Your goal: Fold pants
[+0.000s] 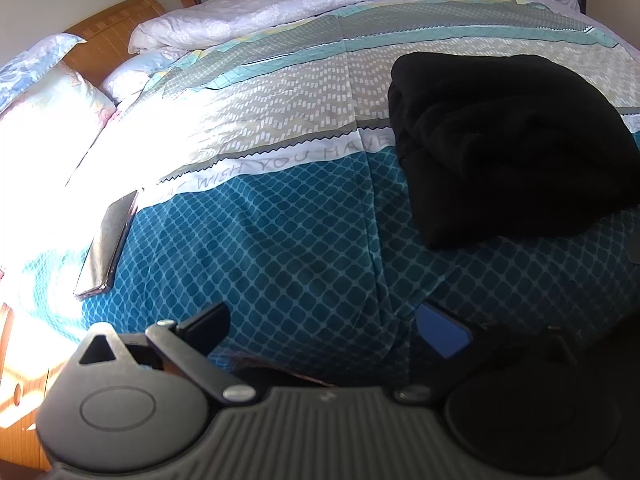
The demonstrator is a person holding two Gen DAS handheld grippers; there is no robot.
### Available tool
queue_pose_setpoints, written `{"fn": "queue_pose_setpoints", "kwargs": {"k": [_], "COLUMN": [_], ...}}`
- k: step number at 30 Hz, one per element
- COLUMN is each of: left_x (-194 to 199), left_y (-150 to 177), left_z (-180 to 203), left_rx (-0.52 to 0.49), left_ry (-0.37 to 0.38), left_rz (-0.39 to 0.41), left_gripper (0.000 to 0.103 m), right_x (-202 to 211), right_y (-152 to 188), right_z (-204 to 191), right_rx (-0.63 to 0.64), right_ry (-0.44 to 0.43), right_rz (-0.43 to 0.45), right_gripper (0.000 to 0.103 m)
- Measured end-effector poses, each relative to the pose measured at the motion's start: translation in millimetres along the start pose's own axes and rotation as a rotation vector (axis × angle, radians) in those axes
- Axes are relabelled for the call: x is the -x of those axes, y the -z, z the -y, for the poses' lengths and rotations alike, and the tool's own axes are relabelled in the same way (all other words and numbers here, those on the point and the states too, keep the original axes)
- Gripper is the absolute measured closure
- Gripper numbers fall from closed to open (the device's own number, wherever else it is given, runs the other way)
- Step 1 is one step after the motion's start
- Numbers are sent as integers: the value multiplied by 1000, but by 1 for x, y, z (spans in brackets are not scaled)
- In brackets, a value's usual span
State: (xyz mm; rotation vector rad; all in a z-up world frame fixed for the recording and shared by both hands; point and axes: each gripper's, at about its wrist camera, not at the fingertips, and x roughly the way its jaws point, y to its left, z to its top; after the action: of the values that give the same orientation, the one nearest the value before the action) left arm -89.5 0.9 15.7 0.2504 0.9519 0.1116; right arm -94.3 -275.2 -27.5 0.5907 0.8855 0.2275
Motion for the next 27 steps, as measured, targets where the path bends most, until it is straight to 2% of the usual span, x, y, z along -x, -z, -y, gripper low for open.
{"fn": "queue_pose_setpoints", "kwargs": {"k": [27], "left_x": [-4], "left_y": [3], "left_z": [3], "left_rx": [-13], "left_ry": [18], "left_rz": [-27], "left_gripper": [0], "right_x": [-2], "right_y": [1], "right_z": [1], "right_rx": [17], "right_ry": [30], "right_rz": [-13], "right_gripper": [33]}}
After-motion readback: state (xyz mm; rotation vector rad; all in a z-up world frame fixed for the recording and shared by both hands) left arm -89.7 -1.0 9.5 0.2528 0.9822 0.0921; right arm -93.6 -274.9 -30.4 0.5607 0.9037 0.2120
